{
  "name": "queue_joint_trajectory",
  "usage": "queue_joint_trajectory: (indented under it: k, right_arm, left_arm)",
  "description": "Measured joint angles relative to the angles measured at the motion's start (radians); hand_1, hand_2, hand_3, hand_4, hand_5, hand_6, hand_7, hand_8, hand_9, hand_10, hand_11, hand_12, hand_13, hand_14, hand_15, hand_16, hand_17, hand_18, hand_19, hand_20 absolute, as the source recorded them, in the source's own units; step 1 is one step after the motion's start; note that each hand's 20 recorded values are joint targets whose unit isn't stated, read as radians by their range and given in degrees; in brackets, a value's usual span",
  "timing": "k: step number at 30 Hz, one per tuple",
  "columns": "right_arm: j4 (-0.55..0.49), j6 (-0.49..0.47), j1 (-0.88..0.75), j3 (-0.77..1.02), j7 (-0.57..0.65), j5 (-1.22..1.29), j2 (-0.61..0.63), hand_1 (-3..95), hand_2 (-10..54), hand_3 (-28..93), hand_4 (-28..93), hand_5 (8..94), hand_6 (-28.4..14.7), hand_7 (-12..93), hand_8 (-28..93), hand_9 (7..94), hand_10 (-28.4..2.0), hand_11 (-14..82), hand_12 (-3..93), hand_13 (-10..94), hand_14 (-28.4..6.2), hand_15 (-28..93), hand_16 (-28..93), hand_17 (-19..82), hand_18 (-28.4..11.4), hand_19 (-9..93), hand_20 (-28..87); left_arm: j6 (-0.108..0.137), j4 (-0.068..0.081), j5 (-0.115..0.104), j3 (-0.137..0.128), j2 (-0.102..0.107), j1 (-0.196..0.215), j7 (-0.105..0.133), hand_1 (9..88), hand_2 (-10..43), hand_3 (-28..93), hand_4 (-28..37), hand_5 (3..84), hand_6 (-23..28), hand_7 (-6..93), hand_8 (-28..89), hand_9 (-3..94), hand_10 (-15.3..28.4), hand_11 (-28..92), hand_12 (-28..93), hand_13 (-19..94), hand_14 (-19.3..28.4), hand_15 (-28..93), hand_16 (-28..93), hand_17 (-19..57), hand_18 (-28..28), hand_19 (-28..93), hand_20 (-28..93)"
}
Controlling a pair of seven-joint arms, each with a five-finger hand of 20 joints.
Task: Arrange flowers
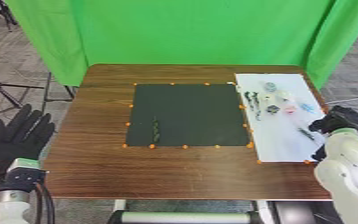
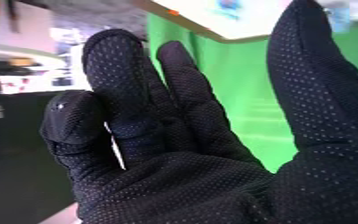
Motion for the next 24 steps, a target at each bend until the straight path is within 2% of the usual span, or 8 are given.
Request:
queue_joint_trajectory:
  k: [6, 10, 13, 15, 17, 19, 24]
  right_arm:
    - [0.022, -0.02, -0.021, 0.012, 0.016, 0.029, 0.004, 32.9, -9.5, 72, -28, 60.7, -10.3, 9, -9, 60.1, -19.4, 10.4, 14.7, 69, -13.3, 65, 24, 42, -26.0, 93, 38]
    - [0.046, -0.027, -0.015, 0.002, 0.024, 0.047, 0.003, 35.5, -9.5, 73, -28, 62.6, -9.5, 11, -9, 61.9, -18.9, 10.9, 14.8, 70, -12.2, 64, 24, 43, -25.3, 93, 38]
    - [0.086, -0.021, 0.001, -0.024, 0.024, 0.031, 0.001, 41.0, -9.5, 73, -28, 69.2, -6.0, 17, -10, 70.3, -16.6, 15.7, 16.7, 72, -11.0, 63, 25, 43, -24.8, 93, 38]
    - [0.107, -0.009, 0.011, -0.037, 0.024, 0.023, -0.001, 48.5, -9.5, 69, -28, 73.8, -4.7, 23, 6, 77.0, -14.6, 21.5, 23.2, 74, -10.2, 62, 27, 44, -24.6, 93, 39]
    - [0.11, 0.001, 0.019, -0.037, 0.027, 0.019, -0.003, 52.6, -9.5, 68, -28, 76.5, -3.5, 30, 14, 81.9, -12.7, 23.1, 34.2, 76, -9.9, 63, 28, 45, -24.4, 93, 40]
    - [0.111, 0.01, 0.02, -0.037, 0.028, 0.018, -0.006, 54.3, -9.5, 68, -28, 76.9, -2.8, 33, 16, 82.9, -11.7, 24.6, 39.1, 77, -9.5, 64, 29, 45, -24.4, 93, 40]
    - [0.112, 0.06, 0.004, -0.041, 0.028, 0.007, -0.011, 55.9, -8.7, 69, -28, 76.4, -2.5, 35, 19, 82.5, -11.7, 27.9, 45.1, 77, -9.1, 65, 30, 46, -24.1, 93, 42]
  left_arm:
    - [0.0, 0.0, -0.002, 0.0, 0.0, 0.004, 0.003, 25.5, 14.1, 72, -28.3, 39.8, 5.7, 17.2, -11, 35.4, 12.9, 22, 10, 25, 13.5, 36, -10, -2.9, 11.2, 32, 9]
    - [0.0, 0.0, -0.002, 0.001, 0.0, 0.003, 0.0, 25.7, 14.3, 71, -28.3, 39.8, 5.7, 17.1, -11, 35.5, 12.9, 22, 10, 25, 13.5, 36, -10, -2.9, 11.2, 32, 9]
    - [0.001, 0.0, -0.002, 0.001, -0.002, 0.003, -0.002, 25.7, 14.3, 71, -28.3, 39.8, 5.8, 17.1, -11, 35.5, 12.9, 22, 10, 25, 13.7, 36, -10, -3.0, 11.2, 32, 9]
    - [0.001, -0.001, -0.002, 0.001, -0.006, 0.003, -0.004, 25.7, 14.4, 71, -28.3, 39.9, 5.8, 17.0, -11, 35.6, 12.9, 22, 10, 25, 13.7, 36, -10, -3.0, 11.2, 32, 9]
    - [0.002, -0.004, -0.002, 0.0, -0.01, 0.005, -0.007, 25.7, 14.4, 71, -28.3, 40.0, 5.8, 17.2, -11, 35.6, 13.0, 22, 10, 25, 13.8, 36, -10, -3.1, 11.2, 32, 9]
    - [0.002, -0.006, -0.002, 0.001, -0.015, 0.006, -0.01, 25.7, 14.5, 71, -28.3, 40.1, 5.8, 17.2, -11, 35.6, 13.0, 22, 10, 25, 13.8, 36, -10, -3.0, 11.2, 32, 9]
    - [0.002, -0.006, 0.0, 0.007, -0.019, 0.003, -0.025, 25.7, 14.7, 71, -28.3, 40.1, 5.9, 17.1, -11, 35.6, 13.0, 22, 10, 25, 13.8, 36, -10, -3.1, 11.3, 32, 9]
